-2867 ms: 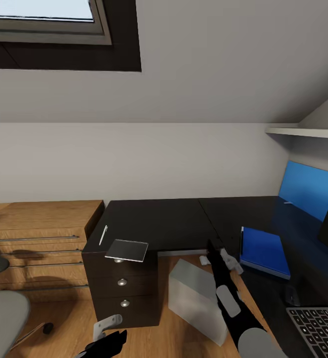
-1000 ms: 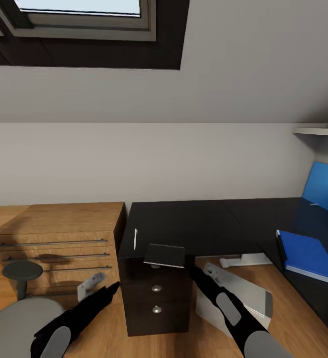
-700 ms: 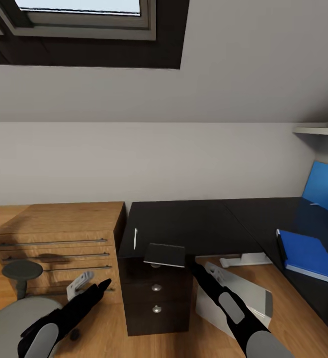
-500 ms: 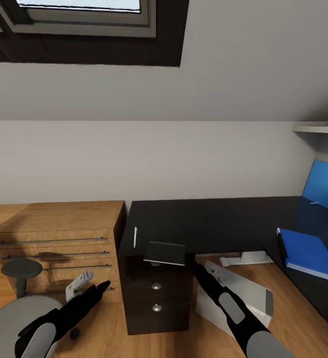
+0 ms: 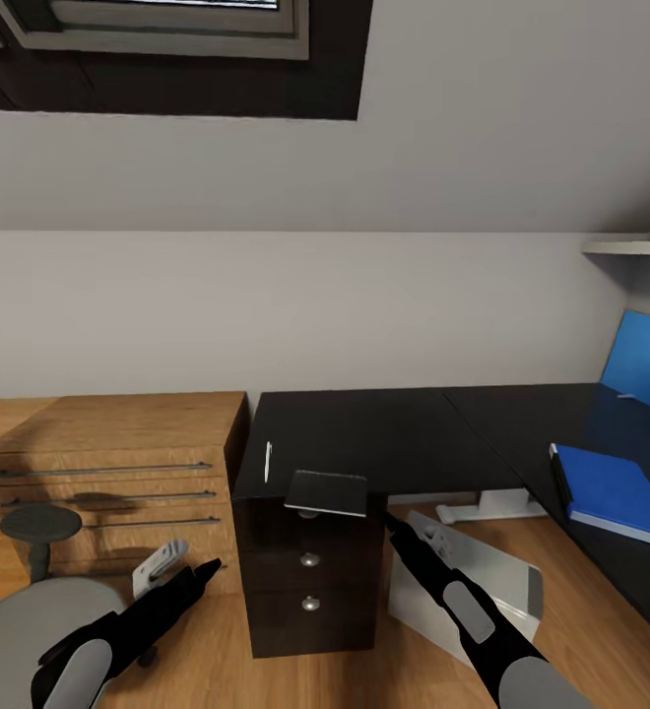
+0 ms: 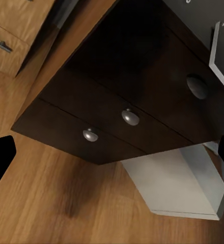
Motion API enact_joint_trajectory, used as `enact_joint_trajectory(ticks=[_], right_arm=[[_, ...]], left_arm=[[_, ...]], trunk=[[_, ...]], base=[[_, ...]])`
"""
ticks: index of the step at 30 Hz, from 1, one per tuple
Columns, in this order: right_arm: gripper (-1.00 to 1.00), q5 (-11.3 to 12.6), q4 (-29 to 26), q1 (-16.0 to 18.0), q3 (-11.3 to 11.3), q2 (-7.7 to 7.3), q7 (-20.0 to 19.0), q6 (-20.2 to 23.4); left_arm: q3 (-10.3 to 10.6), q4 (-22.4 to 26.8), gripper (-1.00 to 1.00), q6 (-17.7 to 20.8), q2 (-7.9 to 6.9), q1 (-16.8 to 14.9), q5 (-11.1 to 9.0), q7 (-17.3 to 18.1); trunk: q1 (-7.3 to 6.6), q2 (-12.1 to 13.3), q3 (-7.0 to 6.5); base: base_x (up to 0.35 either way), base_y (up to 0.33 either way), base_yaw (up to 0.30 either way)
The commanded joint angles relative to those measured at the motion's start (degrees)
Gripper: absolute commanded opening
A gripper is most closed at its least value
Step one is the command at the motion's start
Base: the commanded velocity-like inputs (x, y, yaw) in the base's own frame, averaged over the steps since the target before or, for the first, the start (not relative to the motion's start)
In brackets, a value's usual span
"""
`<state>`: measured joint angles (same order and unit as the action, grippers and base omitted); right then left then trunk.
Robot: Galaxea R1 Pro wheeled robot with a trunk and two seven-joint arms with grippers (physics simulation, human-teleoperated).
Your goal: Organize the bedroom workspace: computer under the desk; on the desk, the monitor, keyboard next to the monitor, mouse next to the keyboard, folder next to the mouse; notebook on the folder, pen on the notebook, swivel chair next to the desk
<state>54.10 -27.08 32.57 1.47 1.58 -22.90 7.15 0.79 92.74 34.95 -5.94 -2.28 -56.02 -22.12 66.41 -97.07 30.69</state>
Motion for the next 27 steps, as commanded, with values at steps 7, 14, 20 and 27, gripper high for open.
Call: enact_joint_trajectory(ticks=[7, 14, 20, 27], right_arm=[[1.00, 0.49, -0.03, 0.03, 0.19, -0.23, -0.15, 0.63], [1.00, 0.67, -0.08, 0.03, 0.20, -0.41, -0.74, 3.49], [1.00, 0.77, -0.08, 0.03, 0.16, -0.38, -8.70, 6.28], [1.00, 0.62, -0.15, 0.03, 0.54, 0.02, -10.60, 6.42]], left_arm=[[0.09, 0.07, 1.00, 0.03, -0.04, -0.02, -0.59, -0.58], [0.02, 0.07, 1.00, 0.03, -0.25, -0.01, -0.59, -0.56], [0.00, 0.07, 1.00, 0.04, -0.27, -0.01, -0.58, -0.55], [-0.16, 0.07, 1.00, -0.05, -0.29, -0.02, -0.53, -0.48]], trunk=[[1.54, -2.85, 1.32], [3.08, -5.66, 2.58], [4.39, -8.07, 3.66], [4.39, -8.07, 3.66]], base=[[0.000, 0.000, 0.000], [0.000, 0.000, 0.000], [0.000, 0.000, 0.000], [0.000, 0.000, 0.000]])
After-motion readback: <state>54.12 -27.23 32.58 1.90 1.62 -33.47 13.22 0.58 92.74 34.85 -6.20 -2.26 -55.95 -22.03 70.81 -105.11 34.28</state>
